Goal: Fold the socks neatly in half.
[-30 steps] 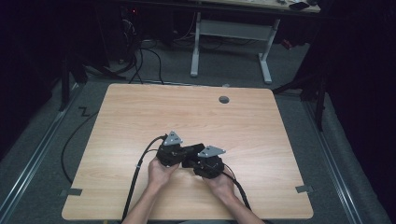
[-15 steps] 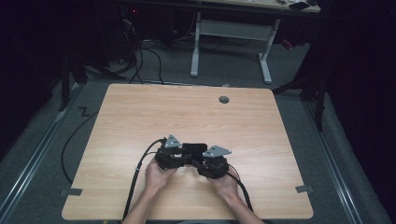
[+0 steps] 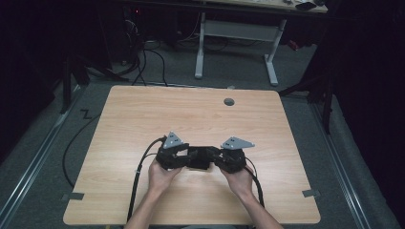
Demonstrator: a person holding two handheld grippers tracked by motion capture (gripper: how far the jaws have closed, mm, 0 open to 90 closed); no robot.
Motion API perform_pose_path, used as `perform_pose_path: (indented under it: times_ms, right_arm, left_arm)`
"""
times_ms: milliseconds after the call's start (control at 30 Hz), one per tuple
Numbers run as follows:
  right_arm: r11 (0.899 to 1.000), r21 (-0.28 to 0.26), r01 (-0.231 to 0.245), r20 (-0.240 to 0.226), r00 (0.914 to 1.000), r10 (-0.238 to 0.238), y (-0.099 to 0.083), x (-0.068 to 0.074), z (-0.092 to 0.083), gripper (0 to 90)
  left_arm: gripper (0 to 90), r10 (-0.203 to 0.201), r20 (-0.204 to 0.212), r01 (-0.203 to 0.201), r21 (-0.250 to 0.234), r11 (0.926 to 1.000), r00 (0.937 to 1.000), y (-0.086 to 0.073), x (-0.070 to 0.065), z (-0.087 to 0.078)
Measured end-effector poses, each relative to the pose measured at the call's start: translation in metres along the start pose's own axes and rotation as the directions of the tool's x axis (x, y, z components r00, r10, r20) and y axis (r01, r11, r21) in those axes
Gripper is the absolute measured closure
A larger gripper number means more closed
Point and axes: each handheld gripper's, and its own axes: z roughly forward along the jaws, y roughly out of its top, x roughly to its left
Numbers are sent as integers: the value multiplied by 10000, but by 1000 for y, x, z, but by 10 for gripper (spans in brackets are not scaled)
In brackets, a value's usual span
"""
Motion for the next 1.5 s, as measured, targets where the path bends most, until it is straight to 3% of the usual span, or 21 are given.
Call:
perform_pose_path:
  times_ms: [100,233,333,467,533,633,700,800,900,967,1067,1133,1300,1500]
  right_arm:
    - [9995,182,-255,122,9996,253,4,-3,11,788]
    - [9976,536,-440,390,9984,420,-3,-6,22,817]
    - [9946,832,-616,405,9975,584,-16,-6,29,820]
    - [9897,1363,-448,508,9980,382,-33,-5,38,807]
    - [9912,1248,-449,556,9977,382,-37,-6,38,782]
    - [9906,1218,-629,674,9962,549,-35,-10,34,740]
    - [9932,876,-769,700,9950,709,-32,-12,27,725]
    - [9976,479,-499,244,9985,488,-23,-5,18,692]
    - [9953,942,-212,3,9998,212,-21,2,27,676]
    - [9885,1512,-103,72,9999,94,-29,0,38,673]
    - [9895,1433,-162,141,9998,144,-34,-4,40,670]
    - [9891,1471,-103,230,9997,70,-34,-4,39,666]
    - [9885,1508,-114,446,9990,47,-33,-7,40,643]
    - [9862,1648,-162,672,9977,52,-26,-19,44,624]
  left_arm:
    - [523,-183,-148,188,370,9991,9997,5,2,17]
    - [526,4,-93,6,1146,9934,10000,-9,0,30]
    - [517,-93,-70,100,1061,9943,9999,-20,-1,31]
    - [513,564,-293,-525,1212,9912,9980,-29,-5,31]
    - [509,677,-379,-626,1217,9906,9970,-31,-6,31]
    - [502,613,-408,-555,1292,9901,9973,-30,-5,31]
    - [497,471,-410,-415,1285,9908,9981,-30,-4,31]
    - [492,393,-441,-331,1330,9906,9983,-30,-5,30]
    - [475,301,-422,-243,1319,9910,9987,-32,-3,29]
    - [455,-95,-214,122,1261,9919,9997,-36,3,29]
    - [454,-437,-106,447,1217,9916,9990,-38,6,29]
    - [457,-341,-239,368,1258,9914,9991,-37,4,29]
    - [471,-545,-344,584,1261,9903,9979,-33,4,34]
    - [473,-628,-707,713,1263,9894,9955,-25,3,45]
